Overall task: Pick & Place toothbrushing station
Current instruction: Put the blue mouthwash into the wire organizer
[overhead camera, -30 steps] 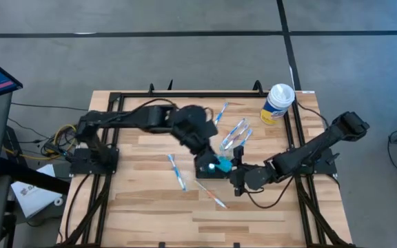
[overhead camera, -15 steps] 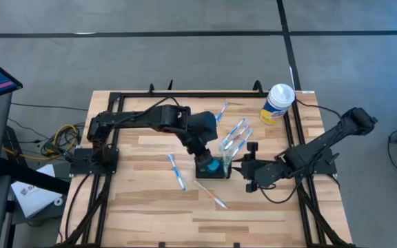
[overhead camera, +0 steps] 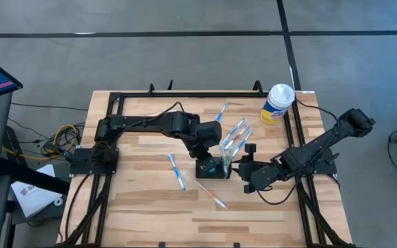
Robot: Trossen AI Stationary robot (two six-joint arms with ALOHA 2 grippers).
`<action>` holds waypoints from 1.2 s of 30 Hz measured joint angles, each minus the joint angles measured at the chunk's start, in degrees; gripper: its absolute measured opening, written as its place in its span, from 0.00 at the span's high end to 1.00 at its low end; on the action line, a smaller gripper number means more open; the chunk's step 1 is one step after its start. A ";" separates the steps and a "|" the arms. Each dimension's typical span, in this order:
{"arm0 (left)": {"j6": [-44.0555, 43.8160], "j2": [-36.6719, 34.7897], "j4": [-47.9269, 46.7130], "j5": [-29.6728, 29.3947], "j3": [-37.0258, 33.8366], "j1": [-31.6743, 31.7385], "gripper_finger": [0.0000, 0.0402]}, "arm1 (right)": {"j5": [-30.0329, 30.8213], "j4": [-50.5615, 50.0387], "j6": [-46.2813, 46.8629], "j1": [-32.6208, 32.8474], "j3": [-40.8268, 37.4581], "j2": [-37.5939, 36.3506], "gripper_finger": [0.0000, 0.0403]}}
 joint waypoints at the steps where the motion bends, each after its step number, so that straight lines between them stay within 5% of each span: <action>1: 0.00 0.49 0.01 0.00 0.00 0.00 0.79 | 0.00 0.02 0.00 0.00 0.00 0.00 0.74; 36: 19.86 5.95 1.87 -5.98 -0.87 -1.59 0.78 | 0.02 -0.39 -0.46 -0.24 0.00 0.00 0.74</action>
